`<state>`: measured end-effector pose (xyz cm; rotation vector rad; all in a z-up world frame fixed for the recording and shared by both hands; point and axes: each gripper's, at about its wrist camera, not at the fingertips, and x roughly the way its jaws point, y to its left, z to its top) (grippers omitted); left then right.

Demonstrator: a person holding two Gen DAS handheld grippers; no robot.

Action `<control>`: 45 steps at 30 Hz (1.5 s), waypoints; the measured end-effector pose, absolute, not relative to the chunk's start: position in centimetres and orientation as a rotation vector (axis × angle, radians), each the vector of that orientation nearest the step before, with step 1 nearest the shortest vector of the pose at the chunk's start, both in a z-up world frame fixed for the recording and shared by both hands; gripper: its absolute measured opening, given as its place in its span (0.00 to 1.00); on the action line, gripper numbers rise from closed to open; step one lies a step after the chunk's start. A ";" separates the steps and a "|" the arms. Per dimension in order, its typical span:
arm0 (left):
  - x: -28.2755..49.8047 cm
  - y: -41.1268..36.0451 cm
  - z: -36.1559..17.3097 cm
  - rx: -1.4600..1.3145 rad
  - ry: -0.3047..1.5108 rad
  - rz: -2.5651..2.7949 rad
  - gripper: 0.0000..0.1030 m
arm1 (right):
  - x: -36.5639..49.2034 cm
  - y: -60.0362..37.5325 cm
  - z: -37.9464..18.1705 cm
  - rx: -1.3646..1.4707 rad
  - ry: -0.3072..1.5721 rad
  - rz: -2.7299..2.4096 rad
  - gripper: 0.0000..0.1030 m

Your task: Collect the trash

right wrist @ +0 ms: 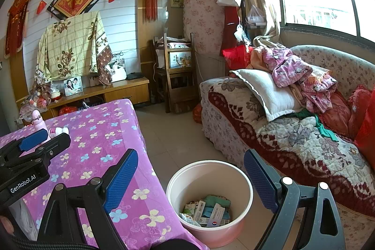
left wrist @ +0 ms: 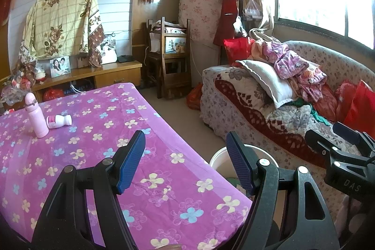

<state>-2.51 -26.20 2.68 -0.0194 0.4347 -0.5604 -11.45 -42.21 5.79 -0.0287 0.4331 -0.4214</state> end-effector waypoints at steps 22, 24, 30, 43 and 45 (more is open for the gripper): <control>-1.9 -25.9 2.5 -0.007 0.442 -0.571 0.68 | -11.4 -42.3 5.8 -0.028 0.435 -0.421 0.88; -1.9 -25.9 2.5 -0.002 0.438 -0.568 0.68 | -11.4 -42.3 5.7 -0.027 0.435 -0.421 0.88; -1.9 -25.8 2.5 -0.006 0.433 -0.554 0.68 | -11.4 -42.3 5.8 -0.028 0.438 -0.420 0.88; -2.3 -26.0 3.0 0.013 0.420 -0.568 0.68 | -11.3 -42.4 5.7 -0.029 0.435 -0.420 0.88; -2.4 -26.1 3.0 0.014 0.420 -0.570 0.68 | -11.3 -42.4 5.7 -0.029 0.436 -0.421 0.88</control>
